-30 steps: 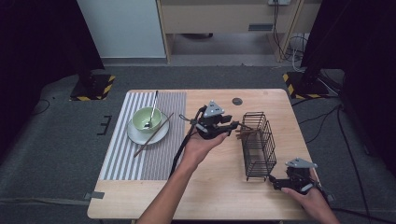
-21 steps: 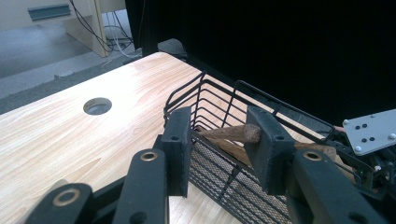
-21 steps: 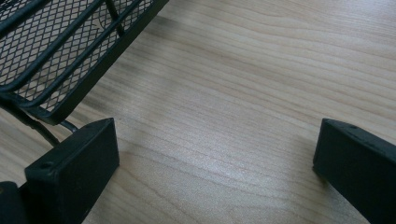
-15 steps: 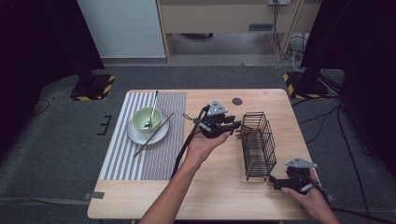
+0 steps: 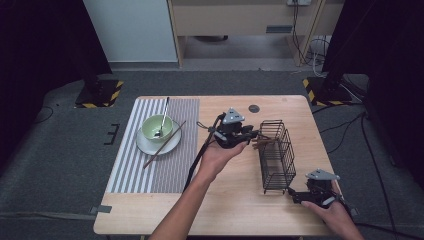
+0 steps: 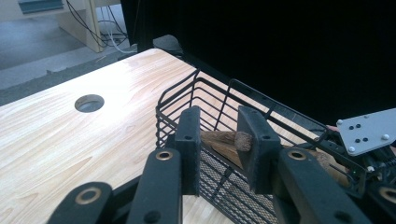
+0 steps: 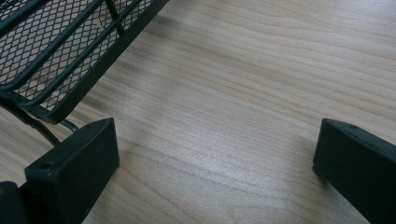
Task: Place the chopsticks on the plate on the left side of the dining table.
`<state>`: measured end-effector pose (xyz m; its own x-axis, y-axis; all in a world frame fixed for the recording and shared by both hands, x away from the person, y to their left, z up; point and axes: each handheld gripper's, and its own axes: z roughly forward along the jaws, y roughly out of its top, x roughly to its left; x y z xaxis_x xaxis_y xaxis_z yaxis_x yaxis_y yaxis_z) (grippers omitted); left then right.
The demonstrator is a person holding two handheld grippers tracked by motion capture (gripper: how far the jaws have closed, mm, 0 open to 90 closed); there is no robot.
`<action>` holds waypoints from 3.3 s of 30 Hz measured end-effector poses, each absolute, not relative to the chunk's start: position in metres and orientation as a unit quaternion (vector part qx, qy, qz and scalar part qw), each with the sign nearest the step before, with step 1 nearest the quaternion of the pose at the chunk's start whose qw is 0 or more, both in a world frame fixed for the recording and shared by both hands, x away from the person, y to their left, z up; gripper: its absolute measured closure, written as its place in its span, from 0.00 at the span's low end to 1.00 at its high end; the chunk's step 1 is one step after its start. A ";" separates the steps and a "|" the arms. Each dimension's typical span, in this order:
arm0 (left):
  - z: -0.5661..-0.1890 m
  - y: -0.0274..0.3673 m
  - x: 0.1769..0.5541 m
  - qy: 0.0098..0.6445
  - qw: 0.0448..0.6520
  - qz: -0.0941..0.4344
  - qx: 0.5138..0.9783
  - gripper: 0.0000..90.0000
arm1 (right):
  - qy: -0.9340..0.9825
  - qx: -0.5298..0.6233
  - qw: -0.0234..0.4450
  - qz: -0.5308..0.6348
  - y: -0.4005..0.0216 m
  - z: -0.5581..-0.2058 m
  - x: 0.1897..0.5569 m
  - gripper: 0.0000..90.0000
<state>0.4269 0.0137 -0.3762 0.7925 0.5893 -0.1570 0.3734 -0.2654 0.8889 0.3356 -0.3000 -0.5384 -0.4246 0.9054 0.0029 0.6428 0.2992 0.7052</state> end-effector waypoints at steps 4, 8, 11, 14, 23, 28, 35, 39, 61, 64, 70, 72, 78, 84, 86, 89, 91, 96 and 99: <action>-0.376 0.014 0.426 0.302 0.523 0.101 0.790 0.82 | 0.780 0.496 0.203 0.323 -0.300 -0.538 0.336 0.00; -0.376 0.014 0.425 0.299 0.523 0.103 0.792 0.85 | 0.780 0.496 0.203 0.323 -0.300 -0.538 0.336 0.00; -0.376 0.013 0.425 0.297 0.523 0.104 0.792 0.87 | 0.780 0.496 0.203 0.323 -0.300 -0.538 0.336 0.00; -0.376 0.014 0.425 0.296 0.522 0.106 0.793 0.87 | 0.780 0.496 0.203 0.323 -0.300 -0.538 0.336 0.00; -0.373 0.017 0.425 0.297 0.526 0.131 0.786 0.90 | 0.780 0.497 0.203 0.323 -0.300 -0.538 0.336 0.00; -0.370 0.021 0.425 0.300 0.531 0.142 0.780 0.92 | 0.780 0.496 0.203 0.323 -0.300 -0.538 0.336 0.00; -0.366 0.026 0.422 0.299 0.550 0.143 0.767 0.92 | 0.780 0.496 0.203 0.323 -0.300 -0.538 0.336 0.00; -0.364 0.029 0.420 0.293 0.554 0.143 0.766 0.92 | 0.780 0.496 0.203 0.323 -0.300 -0.538 0.336 0.00; -0.354 0.052 0.415 0.284 0.579 0.142 0.751 0.92 | 0.780 0.496 0.203 0.323 -0.300 -0.538 0.336 0.00; -0.352 0.056 0.414 0.285 0.584 0.141 0.747 0.92 | 0.780 0.496 0.204 0.323 -0.300 -0.538 0.336 0.00; -0.346 0.063 0.412 0.280 0.597 0.139 0.739 0.92 | 0.780 0.496 0.204 0.323 -0.300 -0.538 0.336 0.00; -0.344 0.065 0.410 0.278 0.602 0.137 0.736 0.92 | 0.780 0.496 0.204 0.323 -0.300 -0.538 0.336 0.00; -0.341 0.069 0.408 0.278 0.612 0.140 0.727 0.92 | 0.780 0.496 0.204 0.322 -0.300 -0.538 0.336 0.00; -0.339 0.072 0.407 0.277 0.614 0.139 0.726 0.92 | 0.780 0.496 0.204 0.323 -0.300 -0.538 0.336 0.00; -0.338 0.073 0.407 0.276 0.614 0.140 0.727 0.92 | 0.780 0.496 0.204 0.322 -0.300 -0.538 0.336 0.00; -0.336 0.074 0.406 0.274 0.615 0.141 0.726 0.92 | 0.780 0.496 0.204 0.323 -0.300 -0.538 0.336 0.00; -0.336 0.074 0.405 0.272 0.616 0.141 0.726 0.92 | 0.780 0.496 0.204 0.323 -0.300 -0.538 0.336 0.00; -0.334 0.076 0.405 0.270 0.620 0.143 0.723 0.92 | 0.780 0.496 0.204 0.322 -0.300 -0.538 0.336 0.00; -0.332 0.079 0.405 0.272 0.624 0.146 0.718 0.92 | 0.780 0.496 0.204 0.323 -0.300 -0.538 0.336 0.00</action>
<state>0.4053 0.0791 -0.3319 0.8101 0.5717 -0.1300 0.2085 -0.0737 0.9752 0.3356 -0.3000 -0.5384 -0.4245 0.9054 0.0028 0.6428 0.2992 0.7052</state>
